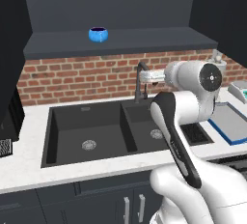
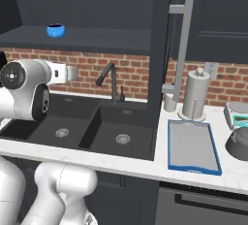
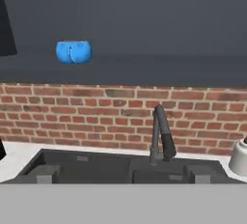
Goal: Pick the kettle from the counter and place it on the tray. Then pick the mug from the cabinet and place it on the tray. Then close the cabinet doors.
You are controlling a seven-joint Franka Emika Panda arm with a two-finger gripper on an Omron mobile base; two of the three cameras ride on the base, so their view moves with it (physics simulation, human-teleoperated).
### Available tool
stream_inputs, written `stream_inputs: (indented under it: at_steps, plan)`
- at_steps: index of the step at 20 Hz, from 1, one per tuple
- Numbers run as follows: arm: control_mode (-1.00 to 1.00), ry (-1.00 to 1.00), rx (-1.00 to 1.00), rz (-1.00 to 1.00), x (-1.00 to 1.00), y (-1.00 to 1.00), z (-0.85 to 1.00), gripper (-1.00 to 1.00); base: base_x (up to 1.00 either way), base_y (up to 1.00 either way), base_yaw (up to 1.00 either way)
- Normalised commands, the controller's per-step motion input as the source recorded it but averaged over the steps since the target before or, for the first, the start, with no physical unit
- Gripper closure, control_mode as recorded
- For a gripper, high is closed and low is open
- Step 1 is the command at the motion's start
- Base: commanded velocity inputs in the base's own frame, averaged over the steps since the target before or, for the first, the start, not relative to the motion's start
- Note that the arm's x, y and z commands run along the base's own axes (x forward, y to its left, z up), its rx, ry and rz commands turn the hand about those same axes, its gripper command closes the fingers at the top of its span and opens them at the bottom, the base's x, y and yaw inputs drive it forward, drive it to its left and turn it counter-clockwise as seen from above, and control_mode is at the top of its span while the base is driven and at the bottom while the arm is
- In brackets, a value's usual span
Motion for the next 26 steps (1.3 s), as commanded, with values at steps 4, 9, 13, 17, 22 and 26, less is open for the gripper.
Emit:
stream_inputs:
  at_steps: [4,9,13,17,22,26]
  plan:
    - [-1.0,-0.18,0.0,0.01,0.31,0.48,0.82,-1.0,0.0,0.0,0.0]
    - [-1.0,-0.09,0.0,0.01,0.28,0.45,0.79,-1.0,0.0,0.0,0.0]
    - [-1.0,-0.01,-0.06,0.0,0.24,0.54,0.51,-1.0,0.0,0.0,0.0]
    - [-1.0,0.01,-0.04,0.0,0.05,0.14,0.09,-1.0,0.0,0.0,0.0]
    - [-1.0,0.0,0.0,0.0,0.0,-0.01,0.0,-1.0,0.0,0.0,0.0]
    - [-1.0,0.0,0.0,0.0,0.0,0.0,0.0,-1.0,0.0,0.0,0.0]
